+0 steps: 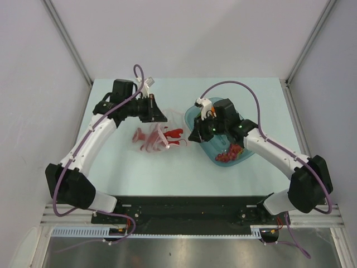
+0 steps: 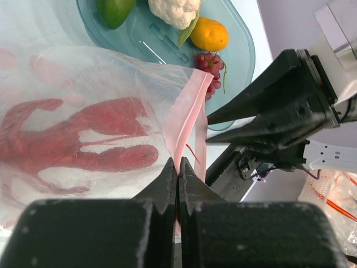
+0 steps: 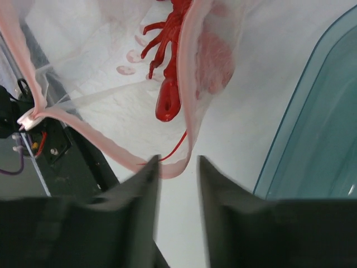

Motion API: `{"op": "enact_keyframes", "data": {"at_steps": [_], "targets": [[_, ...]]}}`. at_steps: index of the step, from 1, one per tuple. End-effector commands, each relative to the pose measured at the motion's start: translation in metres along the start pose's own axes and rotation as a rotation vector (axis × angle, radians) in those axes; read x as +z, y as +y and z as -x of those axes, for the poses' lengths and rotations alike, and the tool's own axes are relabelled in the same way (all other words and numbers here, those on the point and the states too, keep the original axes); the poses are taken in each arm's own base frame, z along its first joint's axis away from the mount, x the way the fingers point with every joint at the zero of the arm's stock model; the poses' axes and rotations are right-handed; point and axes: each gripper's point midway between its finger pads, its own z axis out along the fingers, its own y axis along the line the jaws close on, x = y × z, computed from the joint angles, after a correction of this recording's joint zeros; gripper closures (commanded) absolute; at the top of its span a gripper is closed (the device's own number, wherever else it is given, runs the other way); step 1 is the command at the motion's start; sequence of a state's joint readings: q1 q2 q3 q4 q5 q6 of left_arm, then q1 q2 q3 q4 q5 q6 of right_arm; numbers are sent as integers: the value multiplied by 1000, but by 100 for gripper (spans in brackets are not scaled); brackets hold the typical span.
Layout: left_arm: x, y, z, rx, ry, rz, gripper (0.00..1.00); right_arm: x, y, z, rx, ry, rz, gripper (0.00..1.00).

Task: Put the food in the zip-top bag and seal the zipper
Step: Adjust the zipper food storage bag at the center of the board.

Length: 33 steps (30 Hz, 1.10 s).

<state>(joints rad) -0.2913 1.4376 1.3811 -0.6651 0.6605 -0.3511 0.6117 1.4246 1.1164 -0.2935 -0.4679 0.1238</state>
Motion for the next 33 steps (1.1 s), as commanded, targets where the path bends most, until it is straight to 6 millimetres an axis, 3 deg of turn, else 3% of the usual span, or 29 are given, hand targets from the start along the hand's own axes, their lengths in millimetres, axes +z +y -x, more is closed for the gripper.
{"op": "enact_keyframes", "data": {"at_steps": [1,2,13,18,20,23,24,27,28,29,30,31,33], "targets": [[-22,-14,8,27,-72,-36,100,4,11,22,-64,-69,55,81],[-25,-14,7,30,-77,-32,100,4,17,22,-67,-63,78,100],[-68,-22,-19,117,-110,49,100,-28,99,24,-103,-71,296,100],[-107,-41,-23,164,-131,105,100,-61,135,46,-82,-141,379,100],[-117,-42,-19,184,-149,143,100,-68,138,55,-67,-171,381,100],[-113,-35,-11,165,-143,181,100,-56,120,67,-9,-181,365,100],[-107,-30,-4,162,-146,188,100,-49,105,71,10,-183,336,100],[-68,-1,17,133,-112,213,100,-18,66,76,10,-168,270,100],[-43,30,21,91,-60,275,100,-16,46,85,20,-185,232,100],[-32,41,25,74,-42,287,100,1,23,79,53,-150,206,100],[-27,41,39,73,-44,273,100,4,10,82,65,-149,183,100],[-5,57,36,2,30,248,100,2,-9,88,86,-150,146,100],[-2,59,47,-50,27,205,100,2,-20,88,75,-137,132,100]]}}
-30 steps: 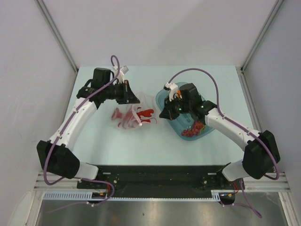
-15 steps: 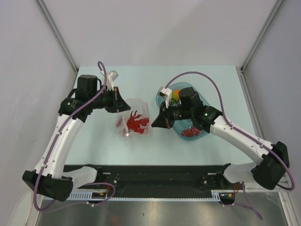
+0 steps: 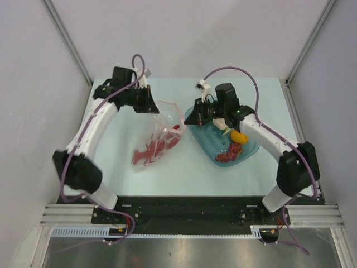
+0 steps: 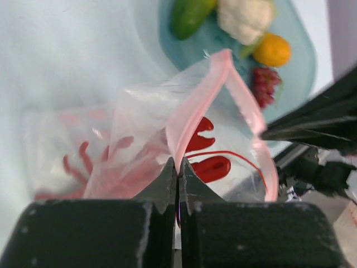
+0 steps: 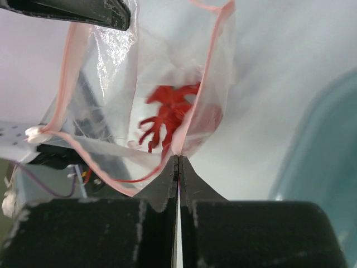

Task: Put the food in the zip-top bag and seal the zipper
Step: Adjust the zipper food storage bag at the center of the board, then pick up the fake vegetable from the bin.

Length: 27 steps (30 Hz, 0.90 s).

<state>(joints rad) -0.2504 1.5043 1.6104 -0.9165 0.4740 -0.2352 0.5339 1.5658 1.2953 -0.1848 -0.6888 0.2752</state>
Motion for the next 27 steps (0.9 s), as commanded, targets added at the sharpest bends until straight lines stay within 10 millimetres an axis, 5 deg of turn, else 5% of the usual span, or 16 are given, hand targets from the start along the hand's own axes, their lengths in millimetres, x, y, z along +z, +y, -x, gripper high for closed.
{"op": "enact_keyframes", "data": {"at_steps": [1,6,12,13,15,20,27], "targets": [[33,25,18,-94,37,-39,100,-13,-27,28,-39,-33,-49,100],[28,13,4,-111,23,-166,100,-28,-19,26,-108,-20,-59,99],[13,-3,-5,-51,-6,-239,100,-63,-49,25,-140,-5,-183,39],[12,-3,-7,-46,-5,-242,100,-70,-59,27,-139,-13,-236,22],[10,-5,-11,-40,-2,-249,100,-90,-81,34,-173,-27,-352,10],[9,-10,-14,-1,-2,-245,100,-125,-130,31,-216,15,-614,4],[6,-10,-18,80,12,-175,100,-130,-180,15,-287,153,-751,0]]}}
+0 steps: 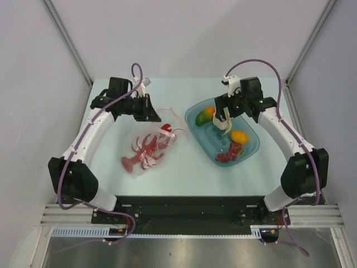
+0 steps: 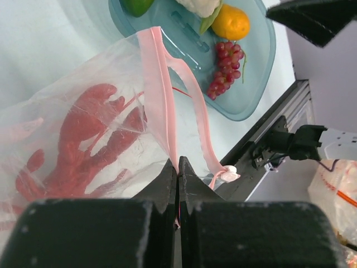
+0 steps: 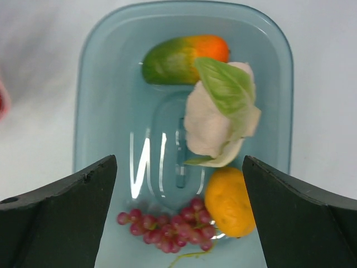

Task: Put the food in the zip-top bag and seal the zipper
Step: Pick up the fake vegetable from the bin.

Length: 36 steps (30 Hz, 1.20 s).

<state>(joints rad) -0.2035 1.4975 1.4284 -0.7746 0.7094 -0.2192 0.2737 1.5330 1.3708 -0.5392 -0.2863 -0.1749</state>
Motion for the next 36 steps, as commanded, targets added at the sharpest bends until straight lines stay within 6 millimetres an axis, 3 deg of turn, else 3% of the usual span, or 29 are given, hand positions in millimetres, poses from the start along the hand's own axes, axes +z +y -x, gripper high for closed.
{"op": "enact_keyframes", "data": {"at_steps": [1,4,14,21,26,30,31,32,34,35,36], "targets": [[-14,-13,9,144,-34,36,100,15,-36,-5,-125,68,-126,0],[-17,-9,11,189,-49,101,100,29,-50,-10,-121,105,-151,0],[-22,12,14,229,-44,274,99,83,-62,-27,-2,205,-61,0],[-28,9,13,279,-25,332,100,96,-52,-37,37,231,8,16],[-28,9,10,289,-6,337,100,95,-44,-51,45,274,34,7],[-29,6,13,300,-15,328,100,95,-42,-53,31,274,22,7],[-29,4,13,303,-15,314,100,95,-41,-54,29,278,31,10],[-28,2,13,306,-15,305,100,94,-41,-52,10,276,37,30],[-27,1,11,300,-14,292,100,85,-46,-48,8,279,33,51],[-27,-1,12,302,-22,288,100,76,-48,-34,5,241,31,70],[-26,0,10,299,-20,284,100,69,-50,-27,17,217,40,76]]}}
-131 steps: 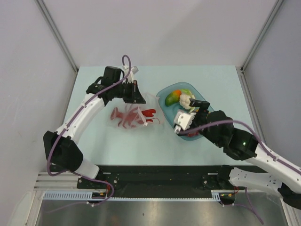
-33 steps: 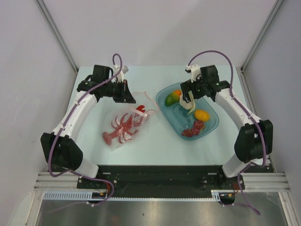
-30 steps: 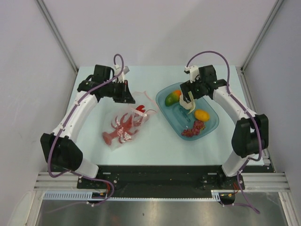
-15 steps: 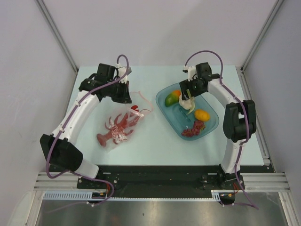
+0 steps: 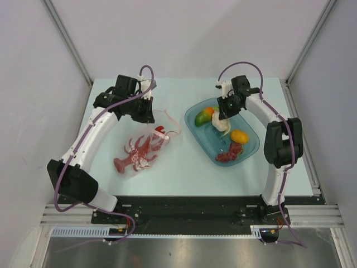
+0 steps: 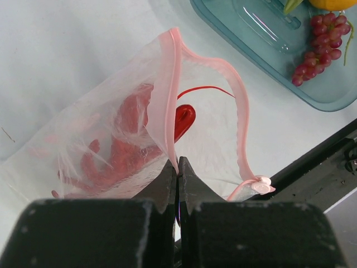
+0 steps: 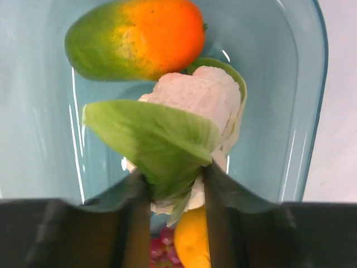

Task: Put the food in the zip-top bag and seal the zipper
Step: Pick up the fake vegetable from the bin.

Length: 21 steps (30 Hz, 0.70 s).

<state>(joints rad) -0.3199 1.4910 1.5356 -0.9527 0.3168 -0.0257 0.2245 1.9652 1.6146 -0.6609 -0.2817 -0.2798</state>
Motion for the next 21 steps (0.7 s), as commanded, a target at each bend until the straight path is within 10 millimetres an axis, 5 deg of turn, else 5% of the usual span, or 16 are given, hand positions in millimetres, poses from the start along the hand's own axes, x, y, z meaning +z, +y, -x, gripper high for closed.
{"op": "enact_keyframes", "data": {"at_steps": [1,4,13,16,21], "targets": [[-19,-14,19,45,-96,-37,100,-44,2,28,13,-106,71,80],[-20,-18,21,46,-119,-52,100,-82,21,53,47,-221,188,100],[-24,-28,30,39,-151,-86,100,-182,140,108,117,-477,586,100],[-27,-33,32,32,-158,-109,100,-197,181,115,84,-511,664,100],[-32,-41,38,17,-187,-138,100,-186,232,119,55,-519,740,100]]}}
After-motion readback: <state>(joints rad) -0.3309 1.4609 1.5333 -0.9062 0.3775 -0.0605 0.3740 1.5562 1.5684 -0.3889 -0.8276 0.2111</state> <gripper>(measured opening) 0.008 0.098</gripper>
